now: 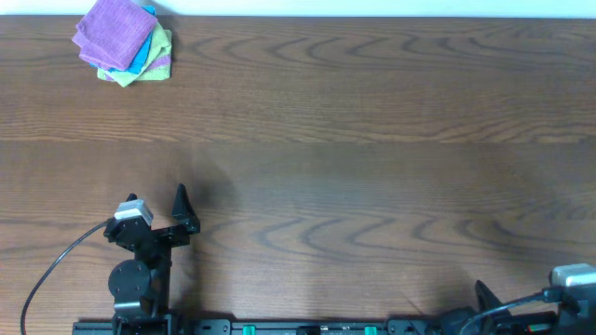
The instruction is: Fold the cloth
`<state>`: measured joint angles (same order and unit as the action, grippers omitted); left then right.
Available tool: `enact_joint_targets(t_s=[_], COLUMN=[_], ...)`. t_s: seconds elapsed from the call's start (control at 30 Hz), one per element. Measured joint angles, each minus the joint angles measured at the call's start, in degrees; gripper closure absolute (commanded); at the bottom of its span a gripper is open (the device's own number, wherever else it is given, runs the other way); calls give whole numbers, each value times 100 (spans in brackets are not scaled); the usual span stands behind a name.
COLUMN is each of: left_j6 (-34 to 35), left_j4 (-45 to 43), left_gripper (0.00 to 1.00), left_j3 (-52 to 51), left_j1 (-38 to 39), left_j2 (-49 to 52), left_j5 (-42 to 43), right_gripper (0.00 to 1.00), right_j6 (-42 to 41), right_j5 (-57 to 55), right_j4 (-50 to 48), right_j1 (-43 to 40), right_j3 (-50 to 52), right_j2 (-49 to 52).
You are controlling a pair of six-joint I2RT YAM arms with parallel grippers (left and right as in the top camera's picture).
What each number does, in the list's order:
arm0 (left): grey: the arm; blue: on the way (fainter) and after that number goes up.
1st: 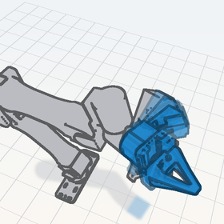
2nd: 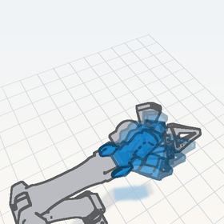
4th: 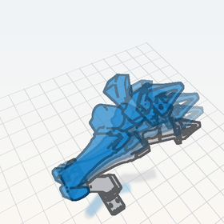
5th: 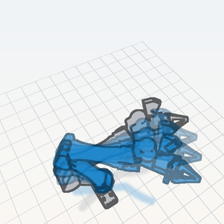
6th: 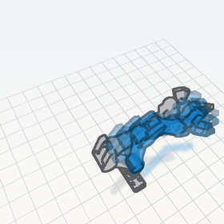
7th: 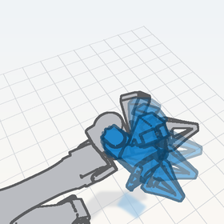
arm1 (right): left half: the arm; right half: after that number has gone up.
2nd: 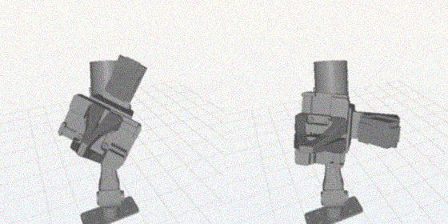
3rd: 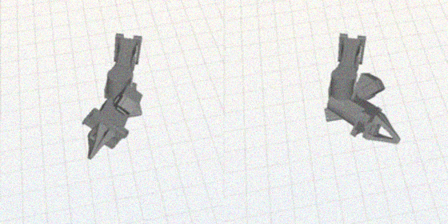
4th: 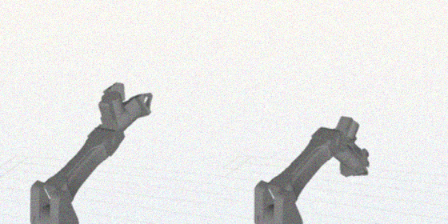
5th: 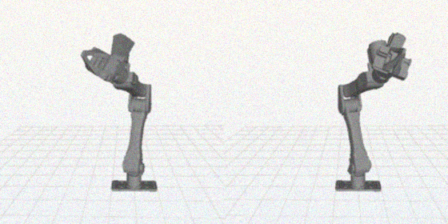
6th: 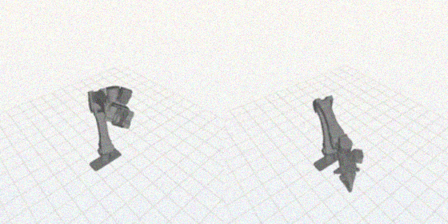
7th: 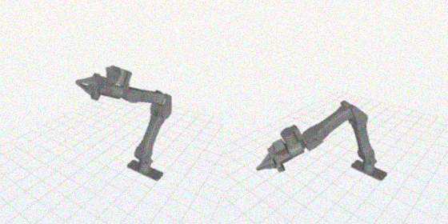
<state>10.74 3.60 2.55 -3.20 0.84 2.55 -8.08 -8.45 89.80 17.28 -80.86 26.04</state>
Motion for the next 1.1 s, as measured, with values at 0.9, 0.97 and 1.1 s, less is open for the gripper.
enact_joint_targets(t_s=[0.9,0.97,1.1], left_j6=[0,0,0], left_j4=[-26,-24,-24], left_gripper=[5,4,5], left_j3=[-15,-15,-15], left_j1=[0,0,0], left_j2=[-22,-22,-22], left_j5=[0,0,0], right_gripper=[1,1,1], right_j6=[1777,1779,1779], right_j5=[1113,1126,1128], right_j4=[-6332,-6373,-6387], right_j1=[-1237,-1300,-1370], right_j3=[6295,6485,6850], right_j2=[-2492,-2505,-2509])
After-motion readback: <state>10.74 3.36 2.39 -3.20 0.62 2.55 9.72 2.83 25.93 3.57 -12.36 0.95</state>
